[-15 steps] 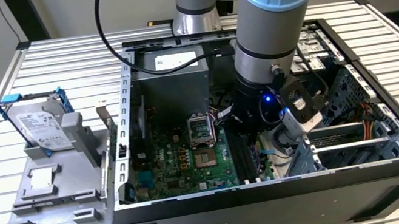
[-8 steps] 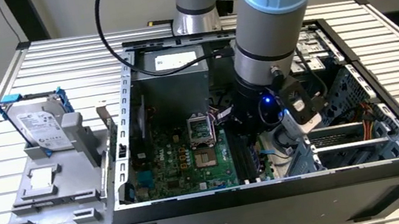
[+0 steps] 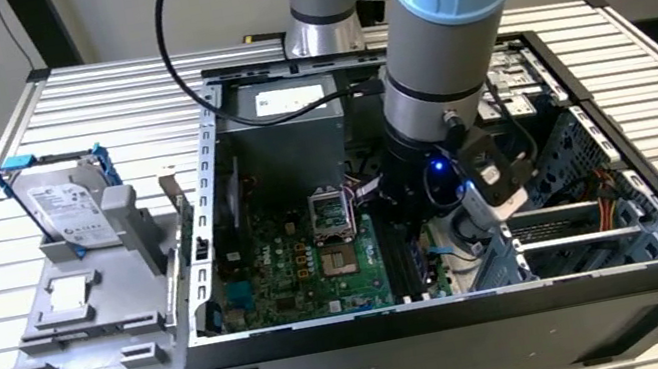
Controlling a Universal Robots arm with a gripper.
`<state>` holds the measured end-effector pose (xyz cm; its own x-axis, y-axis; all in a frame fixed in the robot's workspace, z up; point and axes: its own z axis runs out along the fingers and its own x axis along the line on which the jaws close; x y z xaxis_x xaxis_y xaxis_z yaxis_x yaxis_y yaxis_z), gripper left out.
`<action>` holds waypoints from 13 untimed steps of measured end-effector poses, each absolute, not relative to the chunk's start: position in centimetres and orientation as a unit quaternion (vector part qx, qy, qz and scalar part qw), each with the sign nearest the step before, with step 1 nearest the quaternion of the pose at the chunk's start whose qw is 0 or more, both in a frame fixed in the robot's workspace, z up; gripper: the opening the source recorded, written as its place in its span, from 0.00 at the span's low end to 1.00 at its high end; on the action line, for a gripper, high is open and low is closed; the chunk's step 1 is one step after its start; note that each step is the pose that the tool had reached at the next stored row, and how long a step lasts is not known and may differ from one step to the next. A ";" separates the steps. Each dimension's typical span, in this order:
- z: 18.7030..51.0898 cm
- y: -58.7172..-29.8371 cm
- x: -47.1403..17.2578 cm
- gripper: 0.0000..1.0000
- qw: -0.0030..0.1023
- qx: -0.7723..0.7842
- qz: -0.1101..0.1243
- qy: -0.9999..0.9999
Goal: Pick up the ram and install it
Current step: 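Insert the ram into the slot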
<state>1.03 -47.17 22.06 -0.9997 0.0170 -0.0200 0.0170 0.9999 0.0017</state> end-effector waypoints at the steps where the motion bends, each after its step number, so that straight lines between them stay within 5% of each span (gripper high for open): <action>1: 22.0 -47.2 1.0 0.00 0.010 0.009 0.001 1.000; 13: 21.7 -47.2 1.0 0.00 0.010 0.009 0.001 1.000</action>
